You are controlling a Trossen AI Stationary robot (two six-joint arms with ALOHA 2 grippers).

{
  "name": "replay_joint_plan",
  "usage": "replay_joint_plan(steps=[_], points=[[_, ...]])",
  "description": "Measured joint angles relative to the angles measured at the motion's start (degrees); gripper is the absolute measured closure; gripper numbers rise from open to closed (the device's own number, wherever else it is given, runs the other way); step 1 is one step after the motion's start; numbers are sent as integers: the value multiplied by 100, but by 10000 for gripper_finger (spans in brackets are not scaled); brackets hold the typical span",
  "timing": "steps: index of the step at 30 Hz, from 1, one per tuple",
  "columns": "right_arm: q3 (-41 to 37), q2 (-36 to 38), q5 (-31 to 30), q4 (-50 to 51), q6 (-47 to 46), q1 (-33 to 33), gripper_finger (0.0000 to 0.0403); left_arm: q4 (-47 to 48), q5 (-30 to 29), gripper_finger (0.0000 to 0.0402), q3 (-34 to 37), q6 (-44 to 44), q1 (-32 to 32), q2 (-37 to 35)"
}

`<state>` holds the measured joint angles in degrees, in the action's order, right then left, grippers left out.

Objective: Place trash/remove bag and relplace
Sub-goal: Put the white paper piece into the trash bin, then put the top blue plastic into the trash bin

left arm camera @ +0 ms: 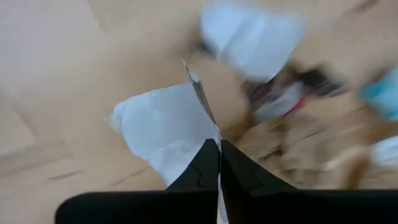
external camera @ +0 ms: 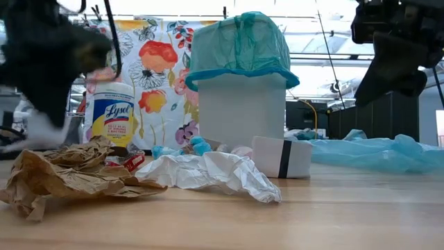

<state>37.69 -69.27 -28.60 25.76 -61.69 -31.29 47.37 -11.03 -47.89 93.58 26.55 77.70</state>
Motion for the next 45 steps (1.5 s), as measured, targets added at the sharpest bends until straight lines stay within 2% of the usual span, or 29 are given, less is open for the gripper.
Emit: replay_joint_plan(steps=[5,10,12,15,19,22,26,30,36,45], points=[[0,-367,4,0,-33,0,298,1050,-844,399,-777,-357,-155,-658],[-38,-806,161,-252,-46,0,298,1728,-1695,400,-1873,-1470,-636,-1033],[-251,-889,252,-831,4,12,298,1758,-1825,400,-2331,-2159,-1006,-1059],[-907,-912,479,-2532,158,68,298,1598,-1798,401,-2960,-3409,-1679,-1036],[-1794,-912,492,-4630,250,99,298,832,-1460,401,-3712,-4971,-2531,-847],[-2195,-910,494,-5541,284,100,298,188,-974,401,-4242,-5915,-3074,-565],[-2379,-910,536,-5650,258,242,298,56,-84,401,-4911,-6661,-3767,24],[-2389,-908,806,-5771,347,554,298,-65,699,401,-5411,-7301,-4172,769],[-2387,-895,1061,-5951,471,883,298,-959,1158,371,-5810,-7703,-4420,1436],[-2385,-890,1235,-6122,401,920,298,-882,1574,285,-5874,-7785,-4693,1681]])
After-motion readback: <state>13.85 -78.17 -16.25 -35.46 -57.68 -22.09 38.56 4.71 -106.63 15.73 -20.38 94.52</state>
